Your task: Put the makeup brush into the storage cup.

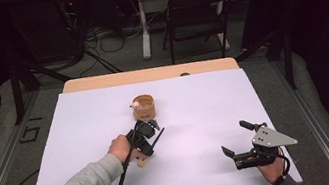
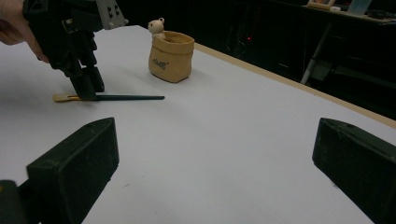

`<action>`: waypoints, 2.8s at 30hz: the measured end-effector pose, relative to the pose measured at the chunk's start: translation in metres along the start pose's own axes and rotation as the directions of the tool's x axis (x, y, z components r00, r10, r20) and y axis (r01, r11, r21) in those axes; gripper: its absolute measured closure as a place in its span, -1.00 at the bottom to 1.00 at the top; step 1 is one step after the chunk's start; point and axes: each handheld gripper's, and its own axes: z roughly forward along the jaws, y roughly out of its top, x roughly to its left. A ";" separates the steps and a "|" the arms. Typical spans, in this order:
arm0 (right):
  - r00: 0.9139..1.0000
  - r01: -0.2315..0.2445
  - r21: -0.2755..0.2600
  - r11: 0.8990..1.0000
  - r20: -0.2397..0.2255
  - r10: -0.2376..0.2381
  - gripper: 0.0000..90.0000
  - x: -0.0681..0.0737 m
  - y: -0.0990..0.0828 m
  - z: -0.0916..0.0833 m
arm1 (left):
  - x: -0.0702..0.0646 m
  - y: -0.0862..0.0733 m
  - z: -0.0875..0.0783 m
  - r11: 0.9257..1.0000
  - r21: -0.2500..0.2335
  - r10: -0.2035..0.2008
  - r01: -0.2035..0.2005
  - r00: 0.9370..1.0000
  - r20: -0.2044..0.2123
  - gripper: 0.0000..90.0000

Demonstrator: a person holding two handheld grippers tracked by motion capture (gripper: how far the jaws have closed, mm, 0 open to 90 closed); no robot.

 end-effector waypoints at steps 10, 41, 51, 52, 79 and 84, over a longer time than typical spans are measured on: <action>1.000 0.000 0.000 1.000 0.001 0.000 -1.00 0.000 0.000 0.000 | -0.003 0.001 0.006 1.000 0.015 0.018 -0.018 1.000 -0.021 0.68; 1.000 0.001 0.010 1.000 -0.002 -0.001 -1.00 0.000 0.000 0.001 | -0.006 -0.003 -0.003 0.989 -0.013 0.145 -0.145 0.989 -0.037 0.84; 1.000 0.001 0.013 1.000 -0.003 -0.001 -1.00 0.000 0.000 0.001 | -0.003 0.003 0.005 0.986 0.059 0.160 -0.159 0.987 -0.010 0.84; 1.000 0.001 0.011 1.000 -0.004 -0.001 -1.00 0.000 0.000 0.001 | -0.002 0.004 0.005 0.984 0.068 0.165 -0.164 0.986 -0.008 0.84; 1.000 0.000 0.027 1.000 -0.010 0.001 -1.00 -0.001 -0.001 0.002 | -0.002 0.006 -0.008 0.963 0.062 0.261 -0.261 0.965 0.008 0.86; 1.000 -0.003 0.029 1.000 -0.011 0.003 -1.00 0.000 -0.001 0.004 | -0.006 0.004 -0.015 0.950 0.052 0.309 -0.309 0.951 0.002 0.86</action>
